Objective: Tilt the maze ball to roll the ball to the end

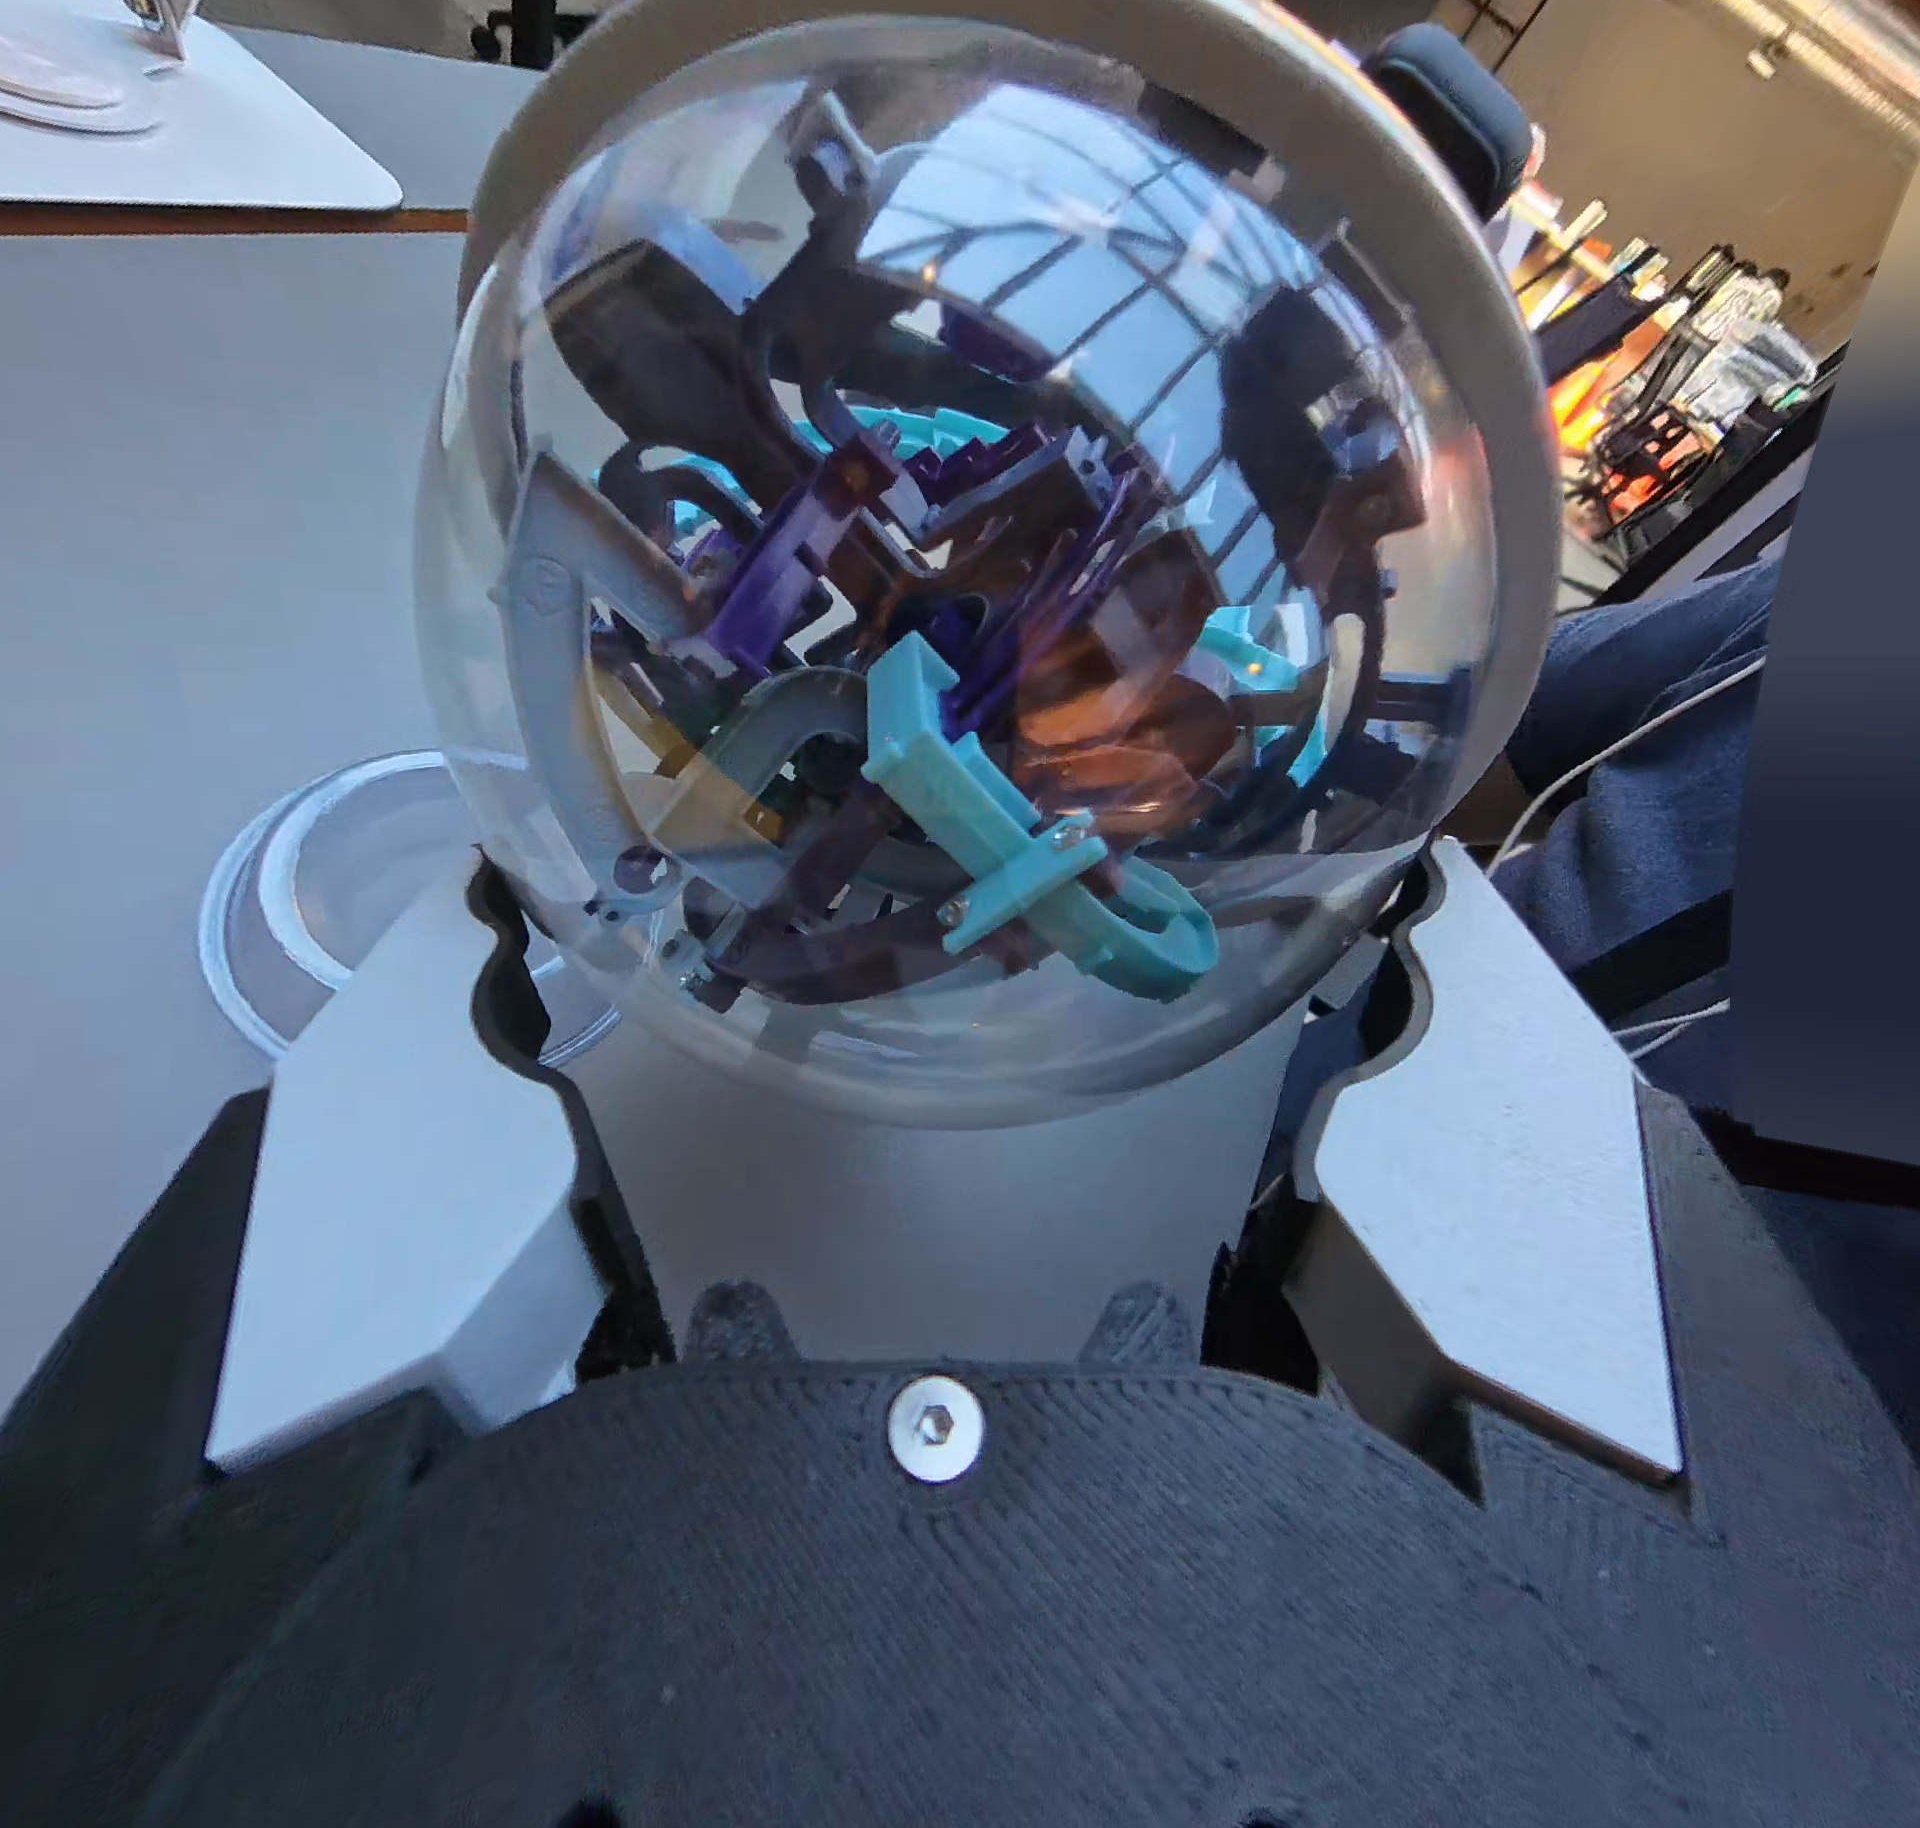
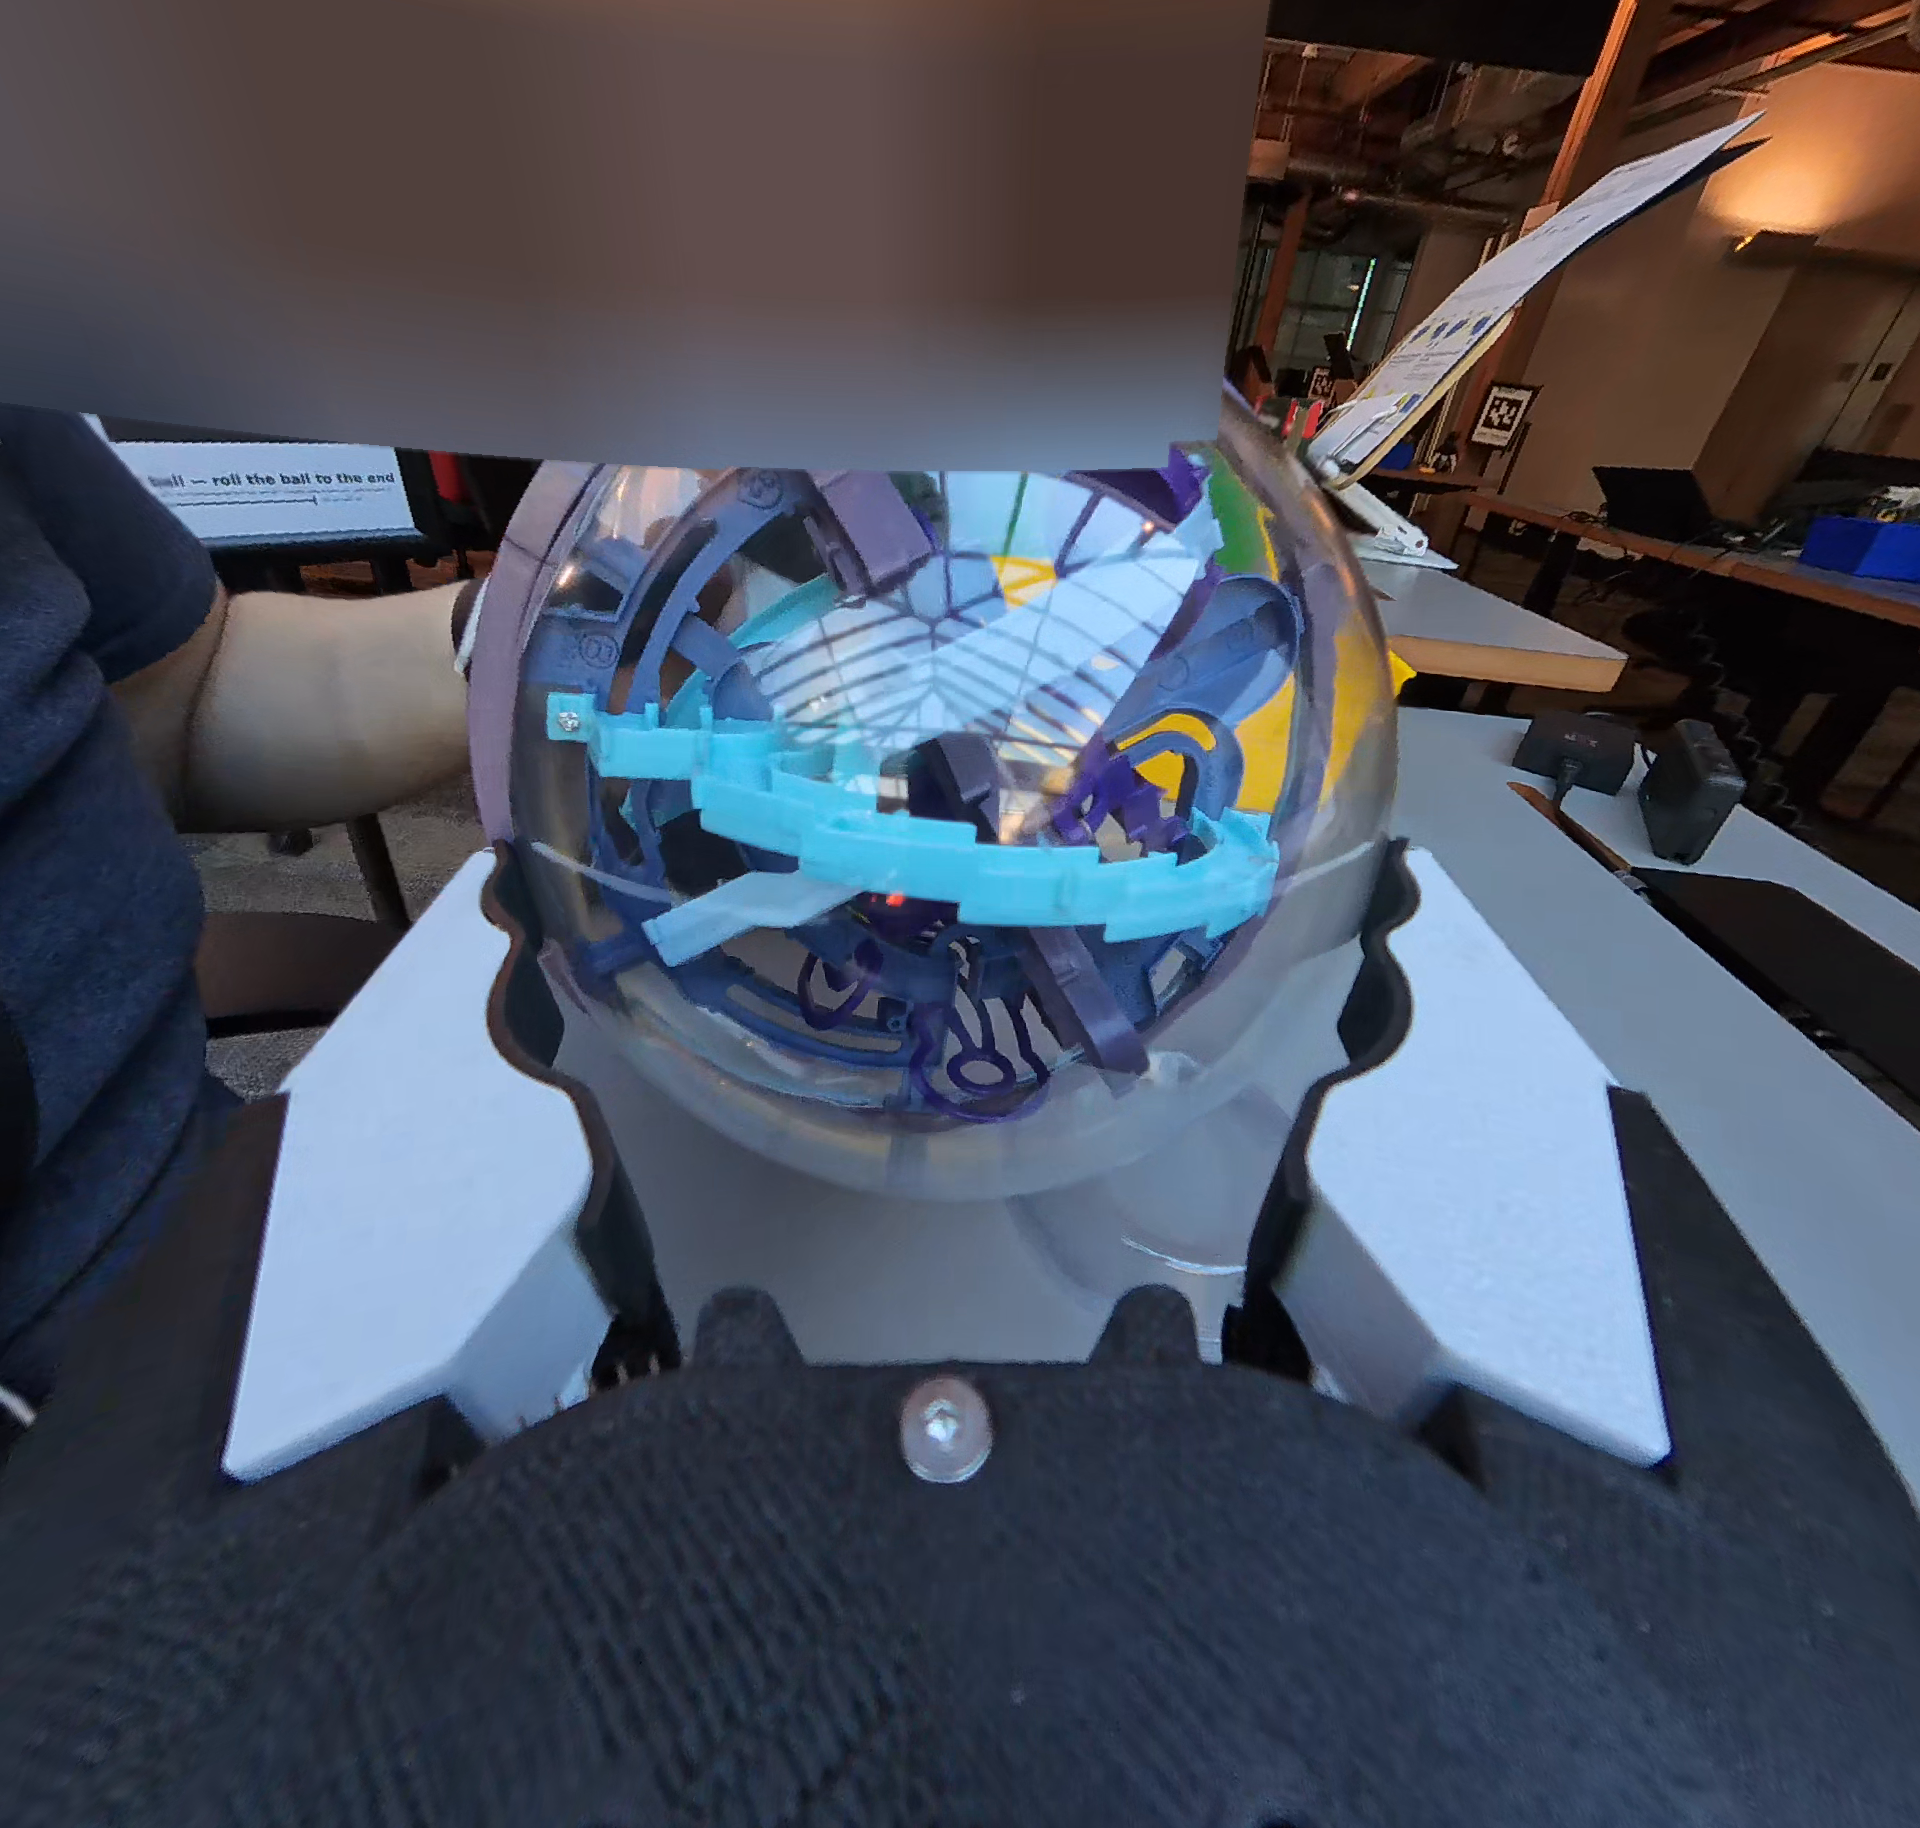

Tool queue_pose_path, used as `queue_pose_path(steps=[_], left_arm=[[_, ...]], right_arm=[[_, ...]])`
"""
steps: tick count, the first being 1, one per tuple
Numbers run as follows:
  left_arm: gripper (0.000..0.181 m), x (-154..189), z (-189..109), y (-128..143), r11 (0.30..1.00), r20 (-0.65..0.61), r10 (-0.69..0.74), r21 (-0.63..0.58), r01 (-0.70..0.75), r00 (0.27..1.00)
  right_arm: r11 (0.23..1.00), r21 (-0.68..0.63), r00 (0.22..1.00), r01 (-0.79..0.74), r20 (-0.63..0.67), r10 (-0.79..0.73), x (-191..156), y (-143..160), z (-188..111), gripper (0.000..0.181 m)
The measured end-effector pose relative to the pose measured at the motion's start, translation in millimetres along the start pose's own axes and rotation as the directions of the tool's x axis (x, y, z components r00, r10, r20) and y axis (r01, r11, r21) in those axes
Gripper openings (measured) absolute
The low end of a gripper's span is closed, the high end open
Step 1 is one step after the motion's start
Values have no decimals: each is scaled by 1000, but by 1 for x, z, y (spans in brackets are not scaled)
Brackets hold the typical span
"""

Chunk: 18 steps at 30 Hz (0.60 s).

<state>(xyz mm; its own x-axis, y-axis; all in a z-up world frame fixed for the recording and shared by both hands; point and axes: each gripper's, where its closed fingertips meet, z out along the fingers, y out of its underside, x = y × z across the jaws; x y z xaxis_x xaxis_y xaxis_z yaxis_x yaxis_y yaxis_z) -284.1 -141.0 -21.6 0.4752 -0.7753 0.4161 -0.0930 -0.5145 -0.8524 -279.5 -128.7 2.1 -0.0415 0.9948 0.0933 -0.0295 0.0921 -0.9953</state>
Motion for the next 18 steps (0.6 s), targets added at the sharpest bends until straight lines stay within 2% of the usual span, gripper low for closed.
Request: queue_pose_path(steps=[9, 18], left_arm=[[158, -5, -6, -3, 981, 47, 73, -184, -64, 996], [158, -6, -2, -10, 954, 56, 107, -287, -87, 993]], right_arm=[[998, 66, 999, 1, -48, 2, 4, 1, 3, 154], [994, 106, 997, 1, -78, 7, 11, -3, -3, 154]])
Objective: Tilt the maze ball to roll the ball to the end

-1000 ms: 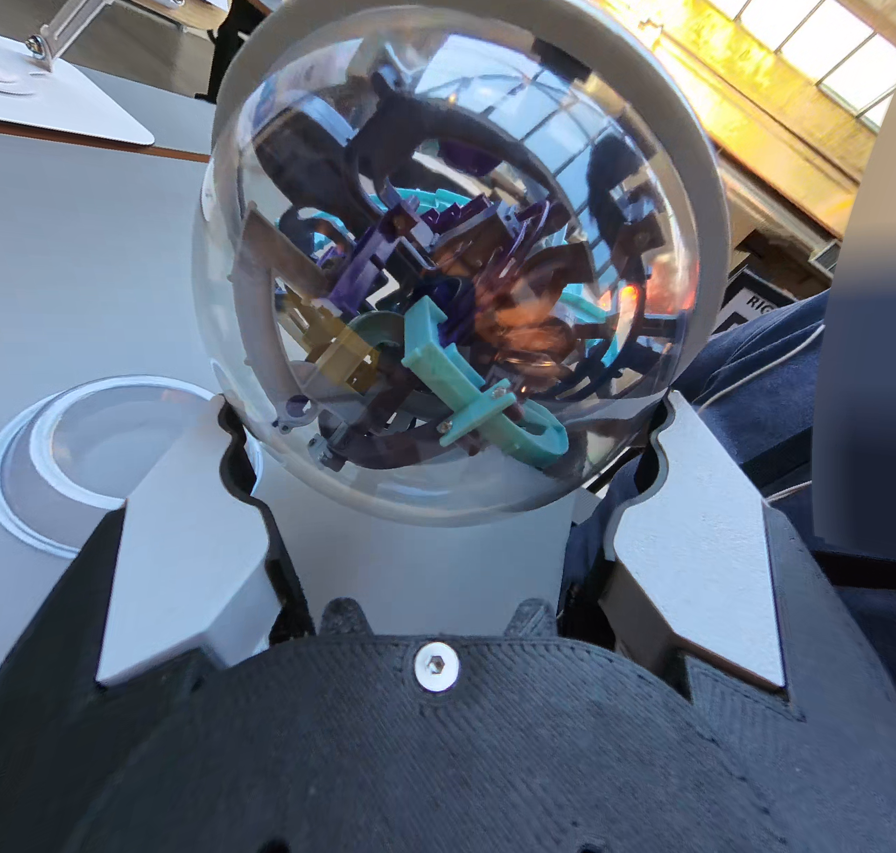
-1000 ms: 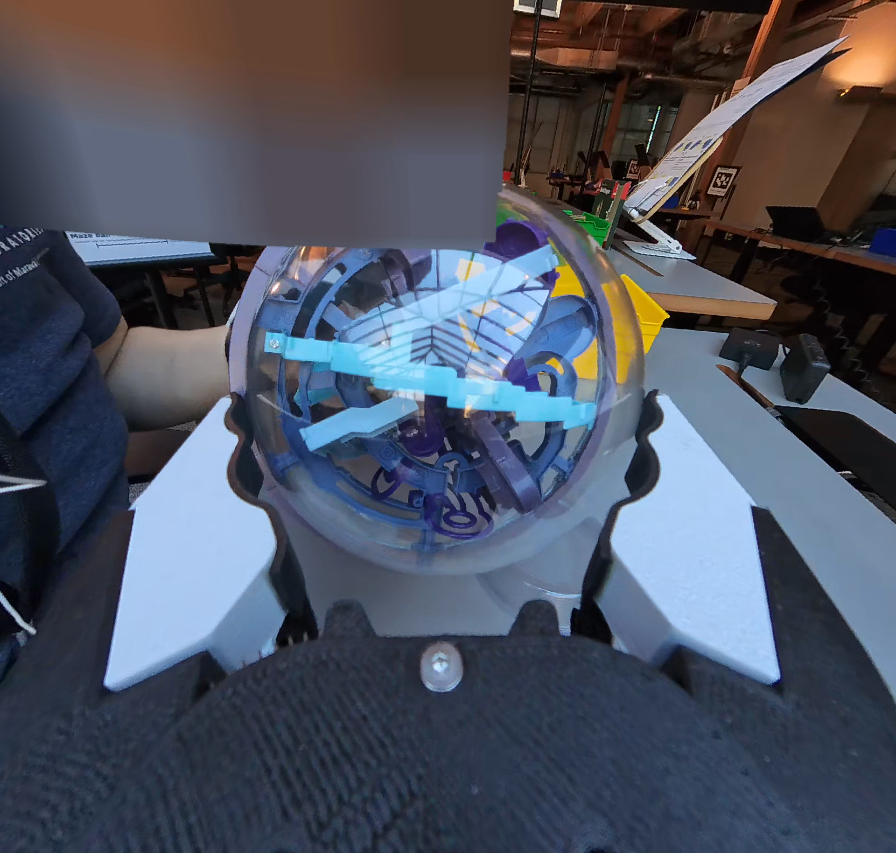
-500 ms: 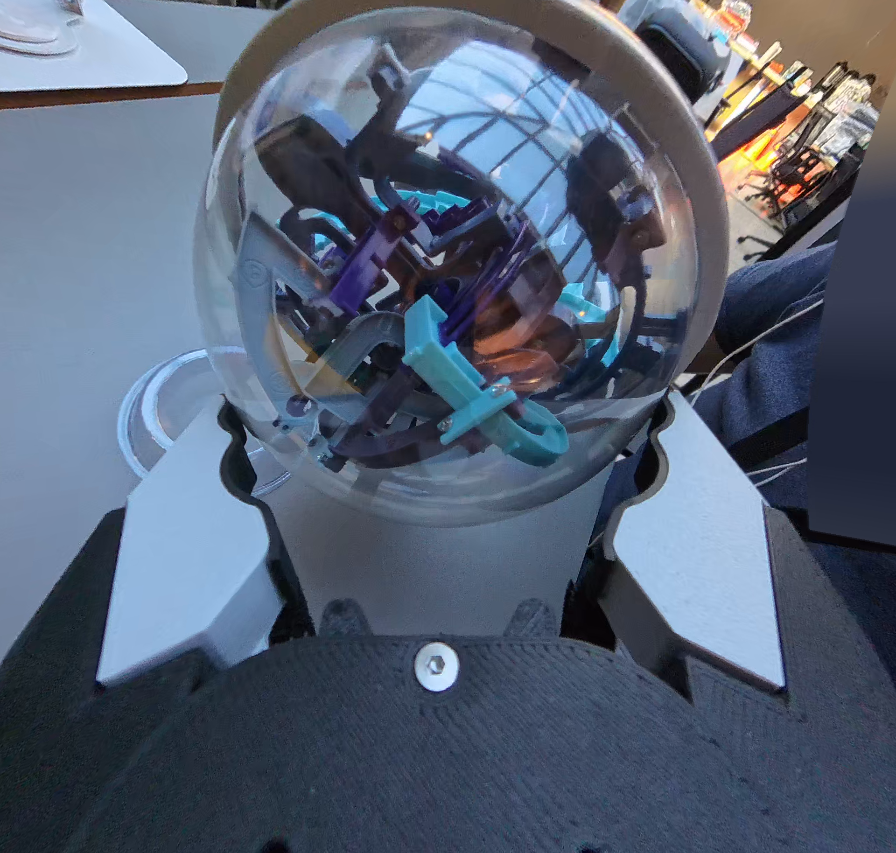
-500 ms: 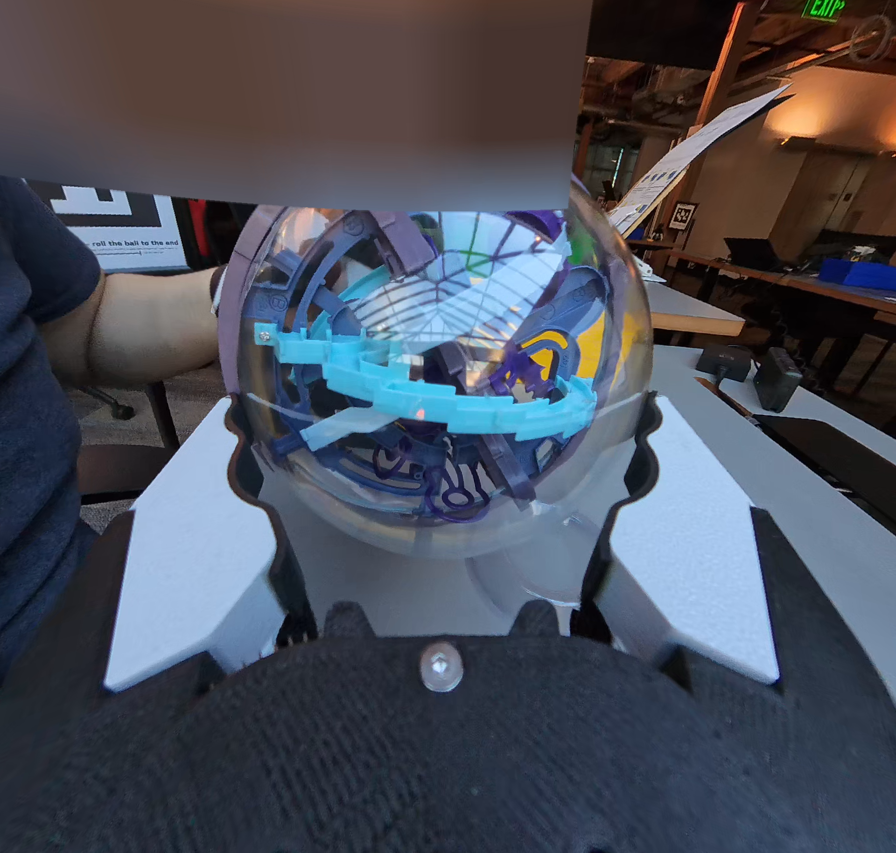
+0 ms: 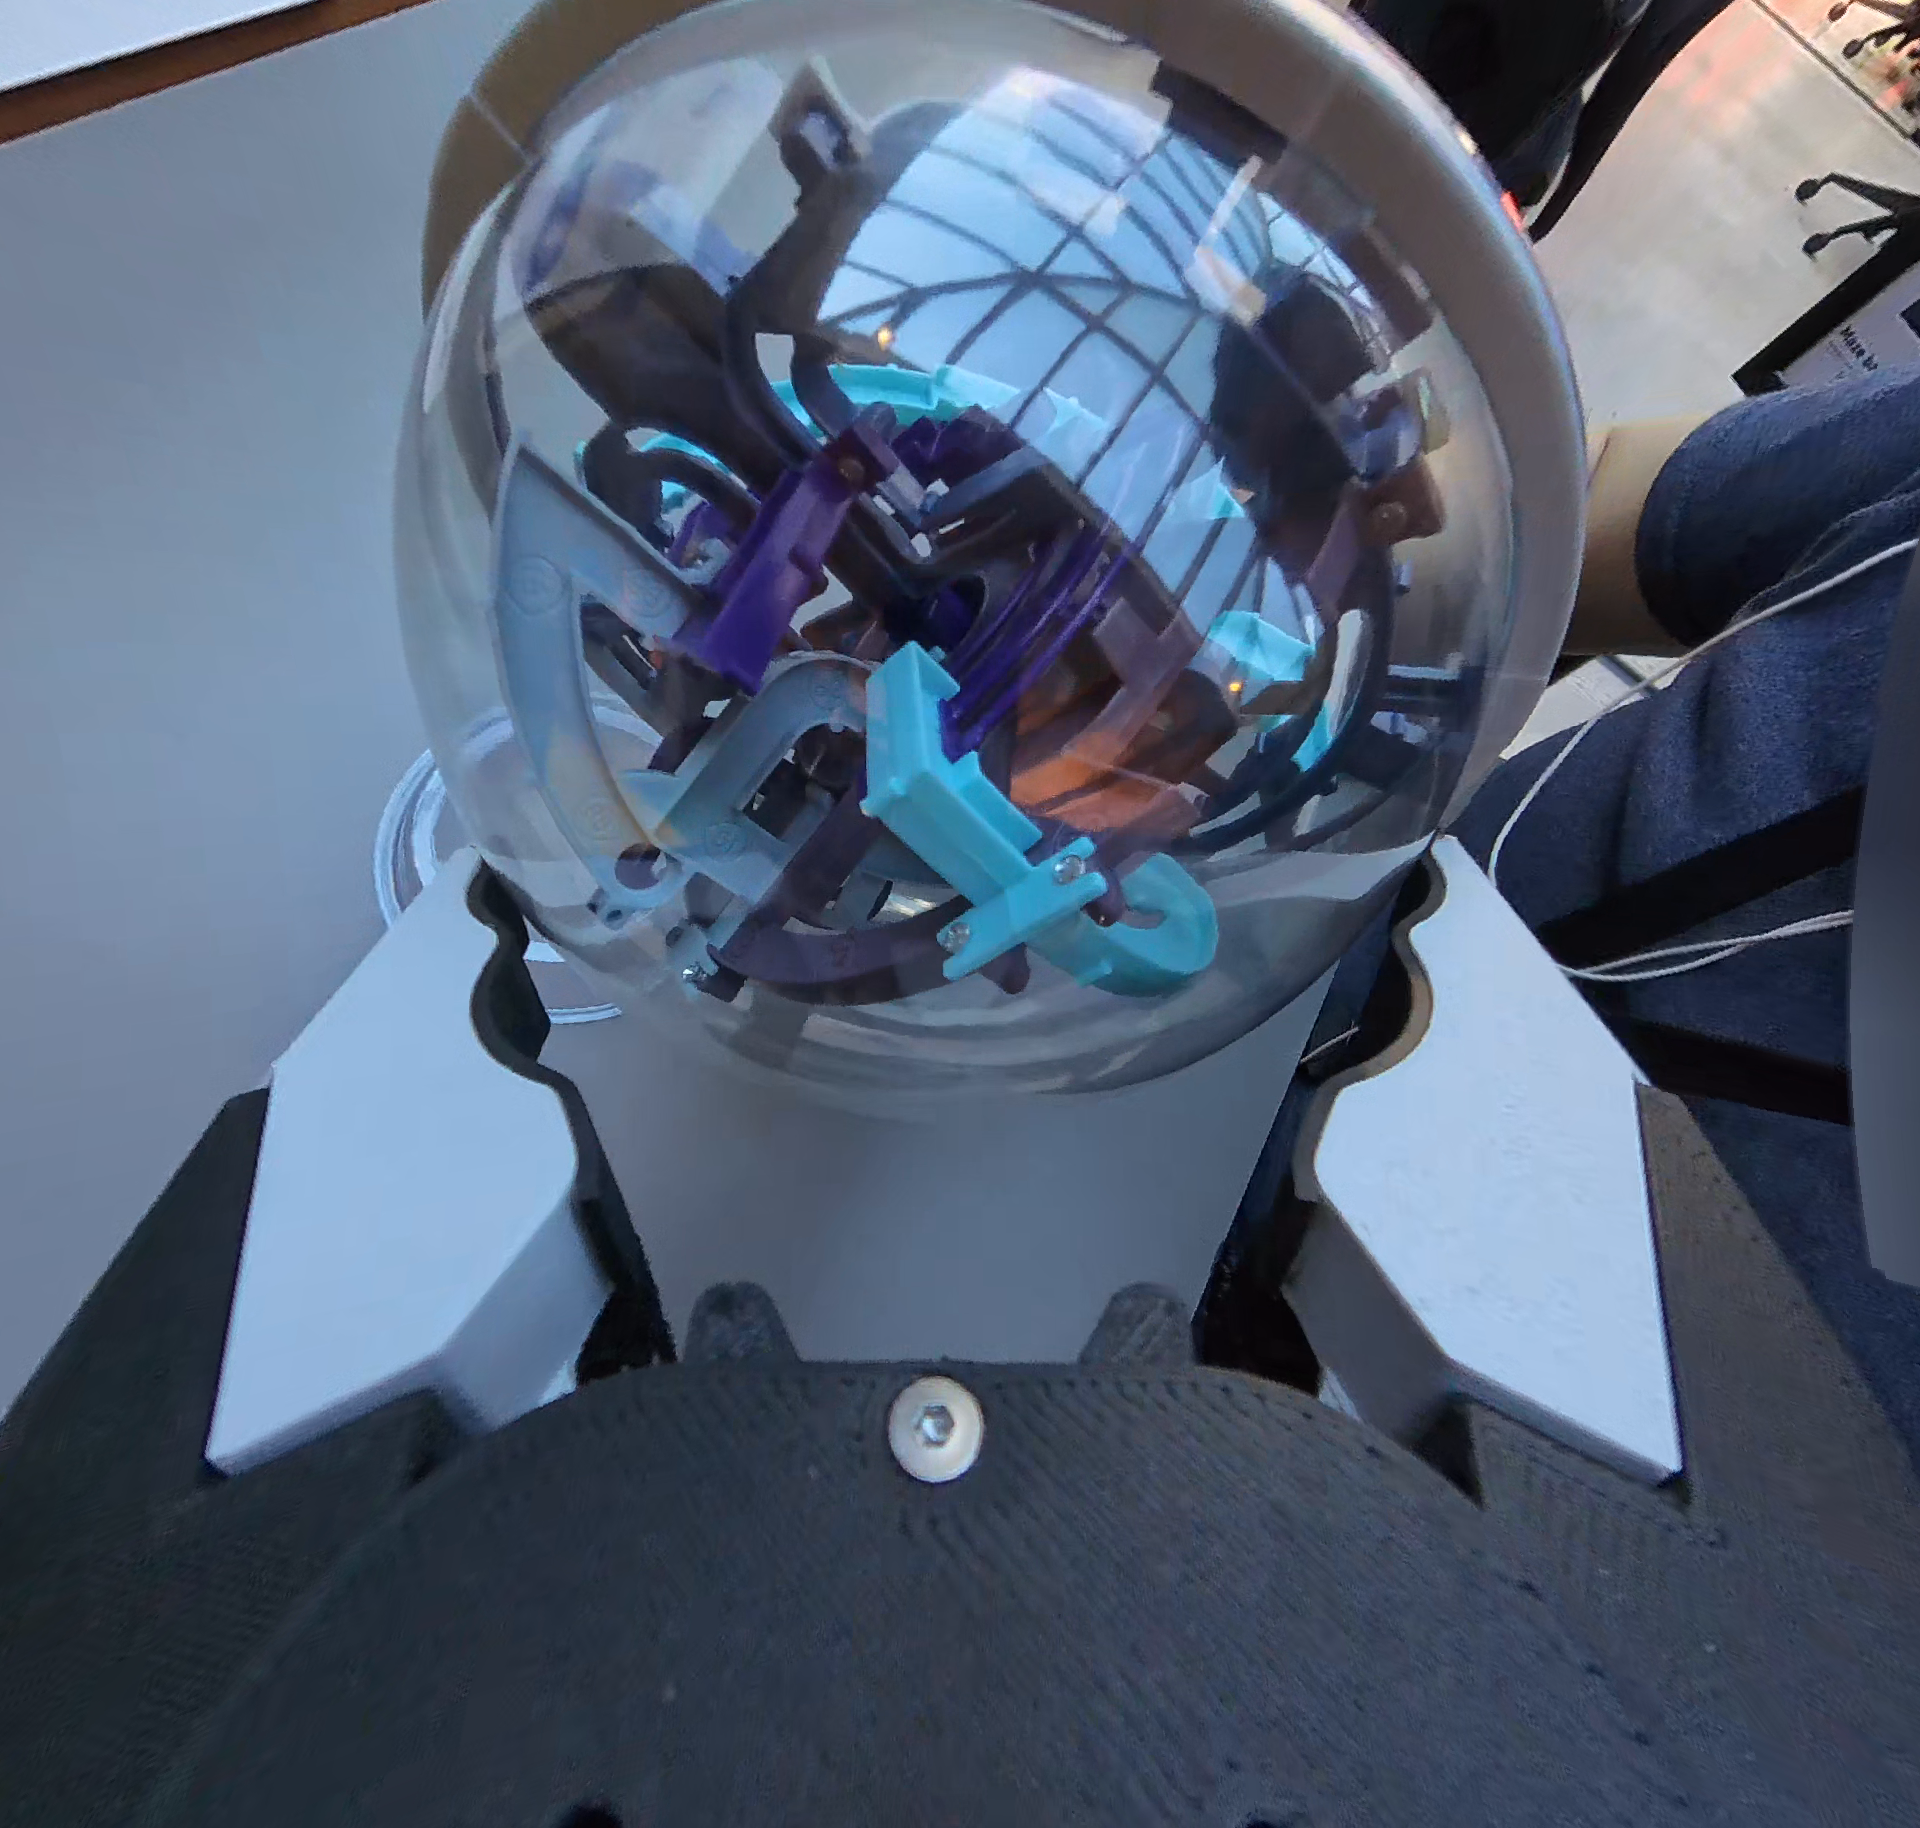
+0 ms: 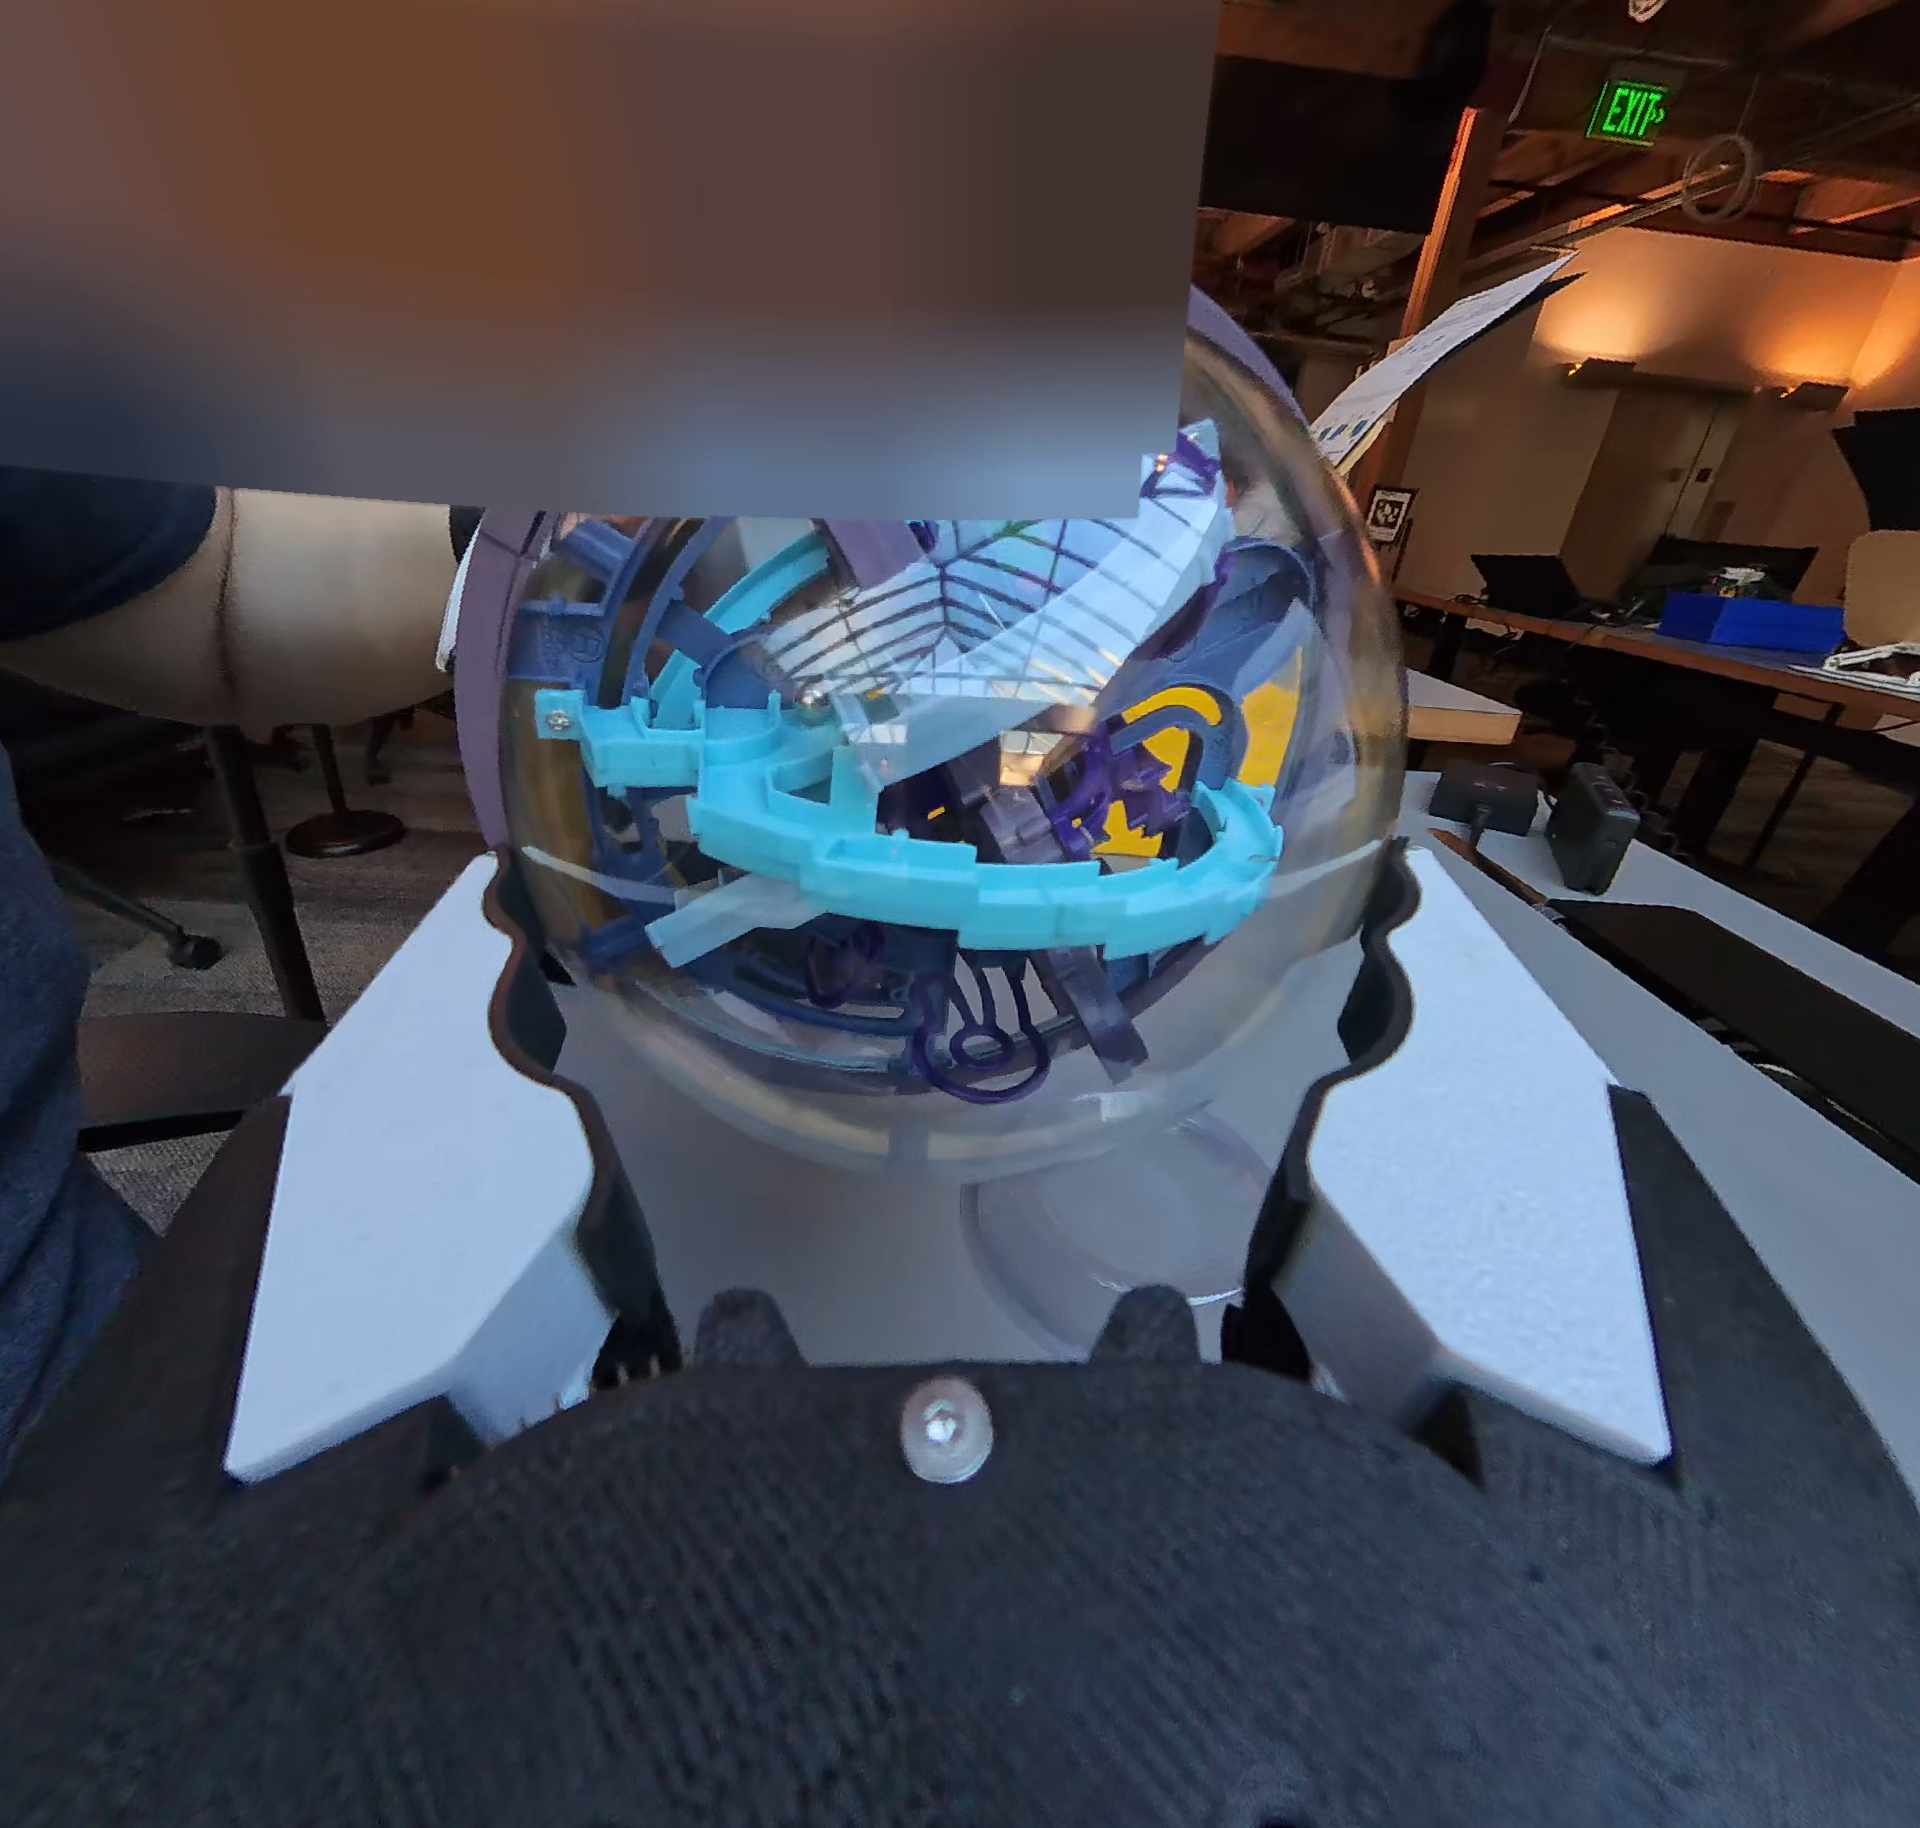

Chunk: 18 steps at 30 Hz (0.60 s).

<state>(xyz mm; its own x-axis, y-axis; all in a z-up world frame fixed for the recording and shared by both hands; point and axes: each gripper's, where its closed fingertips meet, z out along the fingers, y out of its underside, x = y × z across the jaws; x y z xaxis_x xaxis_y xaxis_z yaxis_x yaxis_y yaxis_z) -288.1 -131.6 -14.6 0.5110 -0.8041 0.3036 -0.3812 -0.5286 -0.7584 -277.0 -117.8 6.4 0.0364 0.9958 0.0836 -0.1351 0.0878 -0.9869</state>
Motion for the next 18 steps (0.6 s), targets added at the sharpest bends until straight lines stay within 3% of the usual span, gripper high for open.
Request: queue_pose_path(steps=[18], left_arm=[[159, 3, 1, -15, 994, 27, 106, -23, -106, 994]], right_arm=[[995, 55, 996, 81, -50, -79, 4, -11, -8, 154]])
